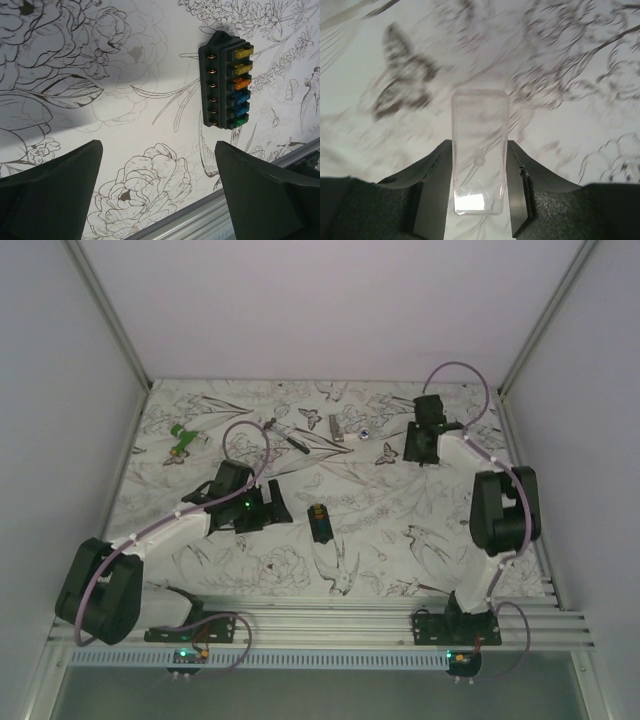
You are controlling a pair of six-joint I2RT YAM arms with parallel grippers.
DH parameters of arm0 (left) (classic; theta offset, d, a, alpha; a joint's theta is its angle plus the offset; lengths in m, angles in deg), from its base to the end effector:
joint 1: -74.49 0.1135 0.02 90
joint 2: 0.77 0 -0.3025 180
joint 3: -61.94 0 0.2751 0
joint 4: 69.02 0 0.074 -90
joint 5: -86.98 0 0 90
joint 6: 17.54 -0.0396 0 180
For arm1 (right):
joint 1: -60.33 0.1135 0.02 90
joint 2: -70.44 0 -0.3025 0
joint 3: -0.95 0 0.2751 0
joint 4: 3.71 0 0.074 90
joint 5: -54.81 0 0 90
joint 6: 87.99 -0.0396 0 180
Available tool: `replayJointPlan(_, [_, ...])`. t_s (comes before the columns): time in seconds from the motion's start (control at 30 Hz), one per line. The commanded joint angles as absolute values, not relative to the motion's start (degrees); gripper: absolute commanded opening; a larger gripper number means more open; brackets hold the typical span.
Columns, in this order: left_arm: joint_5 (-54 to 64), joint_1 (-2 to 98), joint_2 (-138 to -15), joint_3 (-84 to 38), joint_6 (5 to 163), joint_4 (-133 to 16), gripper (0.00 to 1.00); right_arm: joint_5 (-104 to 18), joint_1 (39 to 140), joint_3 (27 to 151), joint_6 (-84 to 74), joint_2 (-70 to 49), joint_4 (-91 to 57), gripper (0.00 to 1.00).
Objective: Snap on the fuse box
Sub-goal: Pick up the fuse box cover from the center of the board, then close the fuse box cover on the fuse box base.
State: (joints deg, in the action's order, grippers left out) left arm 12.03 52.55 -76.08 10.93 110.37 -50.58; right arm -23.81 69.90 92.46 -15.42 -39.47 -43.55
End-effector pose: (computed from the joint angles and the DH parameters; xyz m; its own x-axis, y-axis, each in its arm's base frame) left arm 0.2526 -0.1128 0.2167 -0.8271 -0.3065 -0.4712 0.0375 0.8063 -0.5903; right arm 0.4386 0.0660 0.2152 -0.8181 0.1599 -0.5524 0.1934 0.9811 -0.0024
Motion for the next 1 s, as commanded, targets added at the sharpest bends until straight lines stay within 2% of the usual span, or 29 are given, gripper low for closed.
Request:
replayJointPlan(0.0, [10.9, 53.7, -74.2, 12.9, 111.1, -48.6, 1.0, -24.8, 77.4, 86.6, -18.1, -28.3, -44.0, 0.31])
replayJointPlan(0.2, [8.4, 54.9, -68.1, 15.2, 110.6, -45.8, 0.99, -22.4, 90.8, 80.7, -23.2, -20.0, -46.7, 0.33])
replayJointPlan(0.5, [2.0, 55.5, -59.1, 18.0, 109.7, -41.4, 1.0, -15.3, 109.5, 80.6, -32.7, -20.7, -48.8, 0.36])
replayJointPlan(0.7, [1.6, 55.5, -57.9, 18.4, 110.0, -41.1, 1.0, -11.6, 116.5, 83.8, -37.6, -25.0, -49.3, 0.37])
replayJointPlan(0.97, [1.5, 55.5, -56.9, 18.8, 110.2, -41.0, 0.99, -8.6, 119.5, 87.9, -40.2, -31.2, -50.0, 0.39])
